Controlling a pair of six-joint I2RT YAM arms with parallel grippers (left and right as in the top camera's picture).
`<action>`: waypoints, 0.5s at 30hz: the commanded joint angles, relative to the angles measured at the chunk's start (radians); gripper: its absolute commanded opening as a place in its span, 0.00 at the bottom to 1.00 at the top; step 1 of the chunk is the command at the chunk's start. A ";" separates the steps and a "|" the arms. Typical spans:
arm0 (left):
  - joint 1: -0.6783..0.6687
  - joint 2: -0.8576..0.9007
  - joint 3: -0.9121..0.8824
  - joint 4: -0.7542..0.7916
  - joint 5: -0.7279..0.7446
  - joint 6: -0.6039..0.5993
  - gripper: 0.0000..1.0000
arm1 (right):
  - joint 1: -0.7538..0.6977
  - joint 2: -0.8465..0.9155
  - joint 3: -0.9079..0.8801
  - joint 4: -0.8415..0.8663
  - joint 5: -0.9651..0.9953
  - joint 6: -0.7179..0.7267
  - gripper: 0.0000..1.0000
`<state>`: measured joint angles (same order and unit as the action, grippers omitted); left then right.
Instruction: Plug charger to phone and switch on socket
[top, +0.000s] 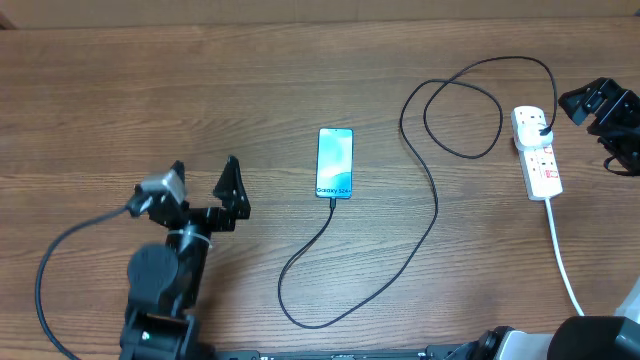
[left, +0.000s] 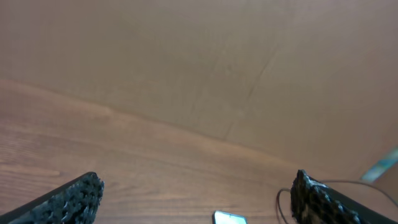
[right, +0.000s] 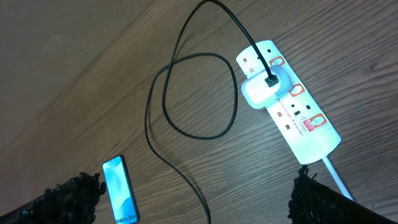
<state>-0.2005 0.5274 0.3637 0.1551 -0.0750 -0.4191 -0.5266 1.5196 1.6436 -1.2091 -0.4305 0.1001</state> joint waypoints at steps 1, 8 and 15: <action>0.018 -0.087 -0.082 0.040 0.021 -0.011 0.99 | 0.004 0.003 0.012 0.002 0.001 -0.003 1.00; 0.049 -0.216 -0.169 0.045 0.013 -0.011 1.00 | 0.004 0.003 0.012 0.002 0.001 -0.003 1.00; 0.078 -0.320 -0.272 0.091 0.013 -0.011 0.99 | 0.004 0.003 0.012 0.002 0.001 -0.003 1.00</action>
<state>-0.1368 0.2485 0.1375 0.2340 -0.0696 -0.4194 -0.5266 1.5196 1.6436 -1.2091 -0.4297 0.1005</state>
